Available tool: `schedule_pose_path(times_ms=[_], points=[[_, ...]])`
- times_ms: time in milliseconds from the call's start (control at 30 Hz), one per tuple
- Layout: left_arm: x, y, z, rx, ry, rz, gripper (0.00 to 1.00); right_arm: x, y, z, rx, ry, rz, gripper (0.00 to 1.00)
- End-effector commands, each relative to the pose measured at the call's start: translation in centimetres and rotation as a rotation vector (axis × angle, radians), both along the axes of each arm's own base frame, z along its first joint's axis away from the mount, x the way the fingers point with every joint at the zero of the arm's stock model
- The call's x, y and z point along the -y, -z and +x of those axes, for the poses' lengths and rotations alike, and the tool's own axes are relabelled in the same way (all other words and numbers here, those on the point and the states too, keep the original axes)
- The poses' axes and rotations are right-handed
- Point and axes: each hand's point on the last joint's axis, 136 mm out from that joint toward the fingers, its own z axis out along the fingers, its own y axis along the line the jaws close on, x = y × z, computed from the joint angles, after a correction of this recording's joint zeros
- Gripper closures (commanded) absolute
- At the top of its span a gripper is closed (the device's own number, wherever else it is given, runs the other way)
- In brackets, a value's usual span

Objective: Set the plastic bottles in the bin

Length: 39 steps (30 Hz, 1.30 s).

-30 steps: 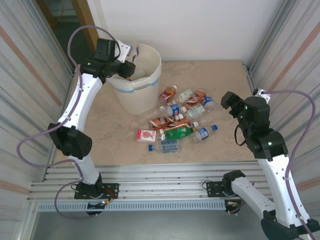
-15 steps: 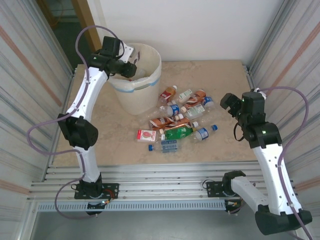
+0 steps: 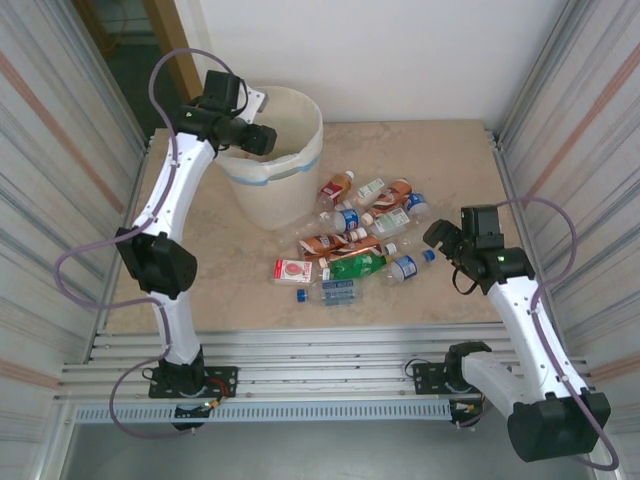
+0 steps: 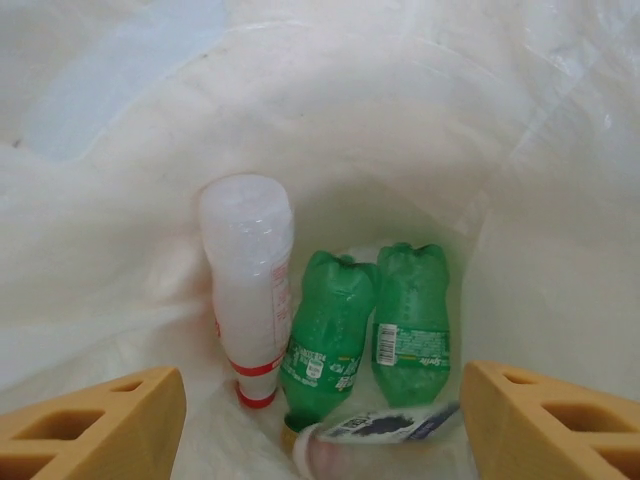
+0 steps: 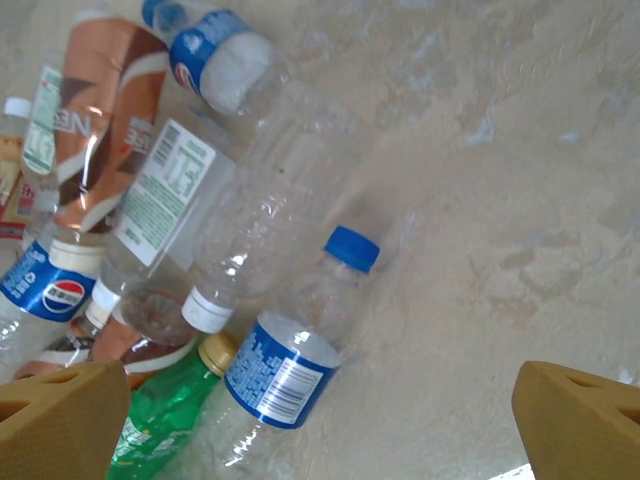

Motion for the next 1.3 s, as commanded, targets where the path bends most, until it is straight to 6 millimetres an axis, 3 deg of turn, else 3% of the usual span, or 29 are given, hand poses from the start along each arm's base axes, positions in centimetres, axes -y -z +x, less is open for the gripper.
schedule_pose_path(times_ms=[0, 200, 400, 567, 667, 833, 1033, 1267], points=[[-0.7, -5.1, -1.4, 0.104, -0.034, -0.061, 0.25, -0.8, 1.3, 0.0, -0.009, 0.011, 0.07, 0.04], [-0.3, -9.2, -4.5, 0.213, -0.026, -0.135, 0.16, -1.7, 3.5, -0.3, -0.058, 0.011, 0.1, 0.04], [1.3, -10.8, -9.2, 0.304, 0.001, -0.157, 0.03, -2.8, 5.5, -0.4, -0.129, 0.002, 0.108, 0.04], [3.4, -9.4, -13.3, 0.377, 0.024, -0.235, 0.01, -4.9, 6.9, 0.1, -0.182, -0.045, 0.097, 0.04], [4.3, -7.3, -15.2, 0.421, 0.024, -0.347, 0.01, -6.0, 7.6, 0.2, -0.223, -0.071, 0.074, 0.04], [3.7, -3.8, -17.8, 0.388, -0.03, -0.453, 0.01, -7.1, 8.6, 0.4, -0.265, -0.088, 0.06, 0.04], [1.7, -2.4, -19.0, 0.4, -0.123, -0.497, 0.01, -7.8, 9.3, 0.9, -0.267, -0.099, 0.089, 0.04], [1.2, -2.2, -19.5, 0.419, -0.154, -0.567, 0.01, -8.1, 10.4, 1.2, -0.292, -0.103, 0.099, 0.04]])
